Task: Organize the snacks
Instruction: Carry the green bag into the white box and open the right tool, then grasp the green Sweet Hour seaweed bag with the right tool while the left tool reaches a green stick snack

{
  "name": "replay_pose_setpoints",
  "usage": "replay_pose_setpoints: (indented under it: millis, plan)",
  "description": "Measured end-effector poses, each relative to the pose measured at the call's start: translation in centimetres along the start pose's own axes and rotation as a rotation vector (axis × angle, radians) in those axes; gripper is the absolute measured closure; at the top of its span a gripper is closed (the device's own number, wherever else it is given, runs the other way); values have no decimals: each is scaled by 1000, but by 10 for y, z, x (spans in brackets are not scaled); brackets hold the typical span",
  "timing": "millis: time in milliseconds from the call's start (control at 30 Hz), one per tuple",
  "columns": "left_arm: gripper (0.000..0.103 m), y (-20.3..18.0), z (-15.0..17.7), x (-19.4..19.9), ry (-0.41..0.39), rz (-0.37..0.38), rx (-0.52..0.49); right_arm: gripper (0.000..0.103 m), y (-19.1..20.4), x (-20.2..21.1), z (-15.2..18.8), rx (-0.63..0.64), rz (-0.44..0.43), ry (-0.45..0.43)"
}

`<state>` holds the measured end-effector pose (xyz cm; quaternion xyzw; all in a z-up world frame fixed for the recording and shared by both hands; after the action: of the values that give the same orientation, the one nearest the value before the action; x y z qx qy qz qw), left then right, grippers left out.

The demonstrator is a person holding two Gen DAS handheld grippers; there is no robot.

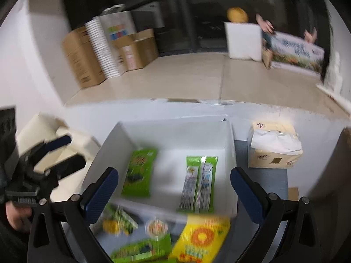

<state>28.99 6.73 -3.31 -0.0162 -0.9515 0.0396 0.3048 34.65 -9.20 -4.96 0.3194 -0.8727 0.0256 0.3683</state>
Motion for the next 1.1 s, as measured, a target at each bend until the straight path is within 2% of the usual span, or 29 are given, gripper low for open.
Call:
replay_pose_setpoints:
  millis: [33,100,167,233,333,433,500,567,633,767,833,967,1100]
  plan:
    - [0,1,10,13,-22,-36,-6,0,4,8,8,19,1,-9]
    - [0,0,31,31,-19,-40,10,0,15,31,29,70,3,-28]
    - [0,-3,56,51,-17,1,63,0,24,54,57,91,1,-44]
    - [0,-11,84,72,-21,52,97,0,32,73,87,90,-42,-43]
    - [0,-23,116,87,-4,56,83,0,41,86,141,53,-96,5]
    - [0,-35,138,94,9,63,65,0,40,82,182,-2,-96,69]
    - [0,-42,147,97,8,72,55,0,35,81,192,-60,-119,52]
    - [0,-46,156,97,6,71,42,0,25,78,197,-101,-102,30]
    - [0,-51,169,92,33,94,54,0,14,79,193,-136,-64,-14]
    - [0,-52,189,83,78,98,79,0,4,76,178,-157,-68,-52]
    - [0,-49,196,80,98,99,89,0,4,68,177,-139,-67,-21]
    - [0,-42,195,79,98,85,97,0,10,37,191,-55,-73,97]
    - [0,-37,192,81,92,87,102,0,13,0,217,1,-107,250]
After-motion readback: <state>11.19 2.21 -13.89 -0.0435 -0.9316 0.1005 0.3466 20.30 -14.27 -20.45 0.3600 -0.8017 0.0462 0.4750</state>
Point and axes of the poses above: each gripper's, at about its wrist camera, not at the fingertips, and x roughly against the way its jaws point, y to its left, z to its underside, the point moved 9 cm from there along -x, roughly the way its jaws point, and after that the axes turned 2 degrees about -z, right-handed, at the moved point
